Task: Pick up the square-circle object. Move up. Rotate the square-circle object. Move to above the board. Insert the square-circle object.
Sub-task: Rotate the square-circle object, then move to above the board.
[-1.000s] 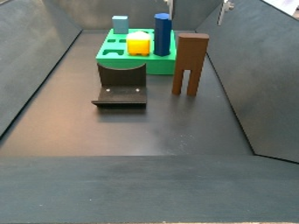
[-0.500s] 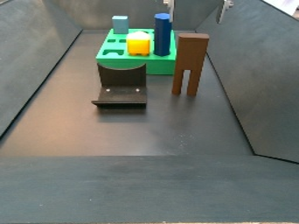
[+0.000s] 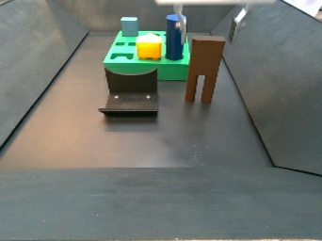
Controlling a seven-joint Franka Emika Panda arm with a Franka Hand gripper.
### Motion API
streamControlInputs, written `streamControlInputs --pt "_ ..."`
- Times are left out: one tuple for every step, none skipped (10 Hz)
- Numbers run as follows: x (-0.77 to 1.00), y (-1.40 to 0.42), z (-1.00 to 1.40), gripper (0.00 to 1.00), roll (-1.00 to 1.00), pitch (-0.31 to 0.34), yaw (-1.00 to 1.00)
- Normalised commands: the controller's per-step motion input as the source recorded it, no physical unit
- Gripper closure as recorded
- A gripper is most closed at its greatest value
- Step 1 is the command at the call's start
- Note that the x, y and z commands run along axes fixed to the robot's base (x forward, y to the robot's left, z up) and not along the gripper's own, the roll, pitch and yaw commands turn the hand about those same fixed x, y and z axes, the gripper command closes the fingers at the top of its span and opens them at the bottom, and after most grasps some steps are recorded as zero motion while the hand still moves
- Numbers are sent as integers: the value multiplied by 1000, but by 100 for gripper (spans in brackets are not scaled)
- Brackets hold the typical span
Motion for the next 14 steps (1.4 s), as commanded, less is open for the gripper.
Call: streamControlInputs --pt "9 4 -605 0 22 -49 40" --pt "7 4 -496 0 24 -56 38" --pt "9 5 -284 0 26 -59 37" --pt "0 0 0 100 27 -53 36" --pt "31 142 1000 100 -127 253 -181" --pt "28 142 1000 100 -128 259 -180" --pt "33 133 1000 100 -126 234 -151" --pt "35 119 1000 100 -121 174 -95" --pt "33 117 1000 100 -117 144 -75" --pt "30 111 1000 100 -109 92 -46" --pt "31 109 1000 100 -107 81 -39" --pt "32 104 1000 100 -105 74 -28" --pt "33 99 1000 100 -104 76 -25" --pt "33 92 1000 100 -102 77 -21"
